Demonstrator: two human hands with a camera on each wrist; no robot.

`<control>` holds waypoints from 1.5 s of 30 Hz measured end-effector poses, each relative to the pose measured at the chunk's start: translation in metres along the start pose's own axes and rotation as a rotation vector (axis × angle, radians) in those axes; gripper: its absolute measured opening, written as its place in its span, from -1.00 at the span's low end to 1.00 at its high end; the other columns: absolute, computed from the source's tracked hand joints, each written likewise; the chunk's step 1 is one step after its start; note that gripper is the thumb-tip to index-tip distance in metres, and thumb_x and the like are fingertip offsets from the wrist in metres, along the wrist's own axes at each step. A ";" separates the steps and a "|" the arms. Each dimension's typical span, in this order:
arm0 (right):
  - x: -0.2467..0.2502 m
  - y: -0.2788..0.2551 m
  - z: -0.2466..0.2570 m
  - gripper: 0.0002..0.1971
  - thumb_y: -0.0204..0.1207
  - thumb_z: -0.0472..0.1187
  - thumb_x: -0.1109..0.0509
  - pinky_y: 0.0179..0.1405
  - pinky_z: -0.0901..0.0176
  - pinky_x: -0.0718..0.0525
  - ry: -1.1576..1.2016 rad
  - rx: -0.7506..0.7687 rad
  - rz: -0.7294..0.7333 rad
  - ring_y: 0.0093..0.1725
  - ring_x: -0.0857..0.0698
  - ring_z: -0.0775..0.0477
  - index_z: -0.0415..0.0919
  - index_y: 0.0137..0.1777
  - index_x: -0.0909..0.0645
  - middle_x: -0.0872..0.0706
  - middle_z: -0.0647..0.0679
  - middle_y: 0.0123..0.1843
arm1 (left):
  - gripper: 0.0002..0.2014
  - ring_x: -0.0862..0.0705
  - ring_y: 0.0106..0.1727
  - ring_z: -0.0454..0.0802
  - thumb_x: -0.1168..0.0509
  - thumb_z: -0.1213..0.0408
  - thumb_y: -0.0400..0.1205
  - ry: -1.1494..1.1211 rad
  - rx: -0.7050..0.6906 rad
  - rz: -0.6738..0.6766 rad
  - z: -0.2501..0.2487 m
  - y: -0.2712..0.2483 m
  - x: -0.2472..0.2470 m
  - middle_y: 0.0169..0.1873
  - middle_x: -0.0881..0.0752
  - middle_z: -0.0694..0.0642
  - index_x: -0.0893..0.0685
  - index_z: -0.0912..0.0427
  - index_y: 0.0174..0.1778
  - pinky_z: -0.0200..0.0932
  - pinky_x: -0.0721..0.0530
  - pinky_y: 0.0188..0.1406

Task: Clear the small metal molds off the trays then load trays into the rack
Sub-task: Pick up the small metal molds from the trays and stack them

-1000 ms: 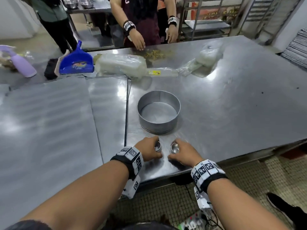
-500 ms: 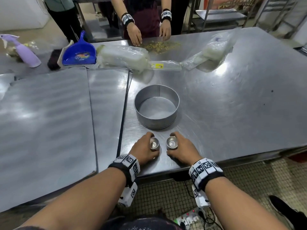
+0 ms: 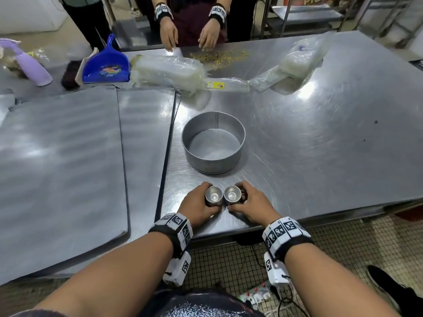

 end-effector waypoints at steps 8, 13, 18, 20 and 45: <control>0.000 0.002 -0.003 -0.42 0.28 -0.07 -0.70 -0.17 0.61 -0.45 0.004 0.019 0.015 -0.01 -0.64 0.44 0.09 0.26 -0.52 -0.73 0.26 0.07 | -0.52 -0.72 -0.07 -0.06 -0.56 -0.08 0.34 0.009 -0.001 0.009 0.004 0.001 -0.002 -0.09 -0.75 -0.15 -0.52 -0.13 0.08 0.06 -0.71 -0.02; 0.002 0.003 -0.004 -0.40 0.27 -0.08 -0.70 -0.11 0.54 -0.47 -0.004 0.029 0.032 0.02 -0.66 0.36 0.10 0.28 -0.52 -0.73 0.25 0.08 | -0.52 -0.72 -0.08 -0.10 -0.56 -0.12 0.33 0.008 0.004 0.018 0.002 0.002 -0.001 -0.10 -0.75 -0.16 -0.51 -0.15 0.06 0.05 -0.71 -0.03; 0.003 0.003 -0.004 -0.39 0.27 -0.06 -0.70 -0.08 0.51 -0.47 -0.024 0.043 0.030 0.05 -0.68 0.24 0.12 0.29 -0.51 -0.72 0.25 0.09 | -0.51 -0.72 -0.06 -0.10 -0.57 -0.10 0.32 0.006 0.000 0.032 0.001 0.001 -0.001 -0.08 -0.74 -0.16 -0.52 -0.15 0.07 0.06 -0.71 -0.01; 0.004 0.003 -0.004 -0.39 0.27 -0.05 -0.70 -0.06 0.46 -0.50 -0.030 0.046 0.033 0.07 -0.69 0.22 0.13 0.28 -0.51 -0.72 0.24 0.09 | -0.50 -0.72 -0.06 -0.11 -0.57 -0.12 0.32 0.001 0.007 0.036 0.002 0.002 -0.001 -0.08 -0.74 -0.16 -0.52 -0.16 0.07 0.04 -0.71 -0.02; 0.074 0.078 0.077 -0.55 0.59 0.12 -0.43 0.60 -0.10 -0.35 -0.410 0.124 -0.090 0.63 -0.38 -0.17 0.10 0.45 -0.56 -0.17 -0.12 0.73 | -0.60 -0.42 0.59 0.29 -0.38 -0.04 0.66 0.349 0.036 -0.048 -0.030 0.062 0.101 0.66 -0.22 0.27 -0.68 0.03 0.37 0.01 -0.41 0.52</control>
Point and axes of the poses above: each hand's wrist, its own y-axis towards the middle knuckle, its own x-axis out of the back of the hand, z = x × y, the point moved 1 cm from there along y, towards the middle knuckle
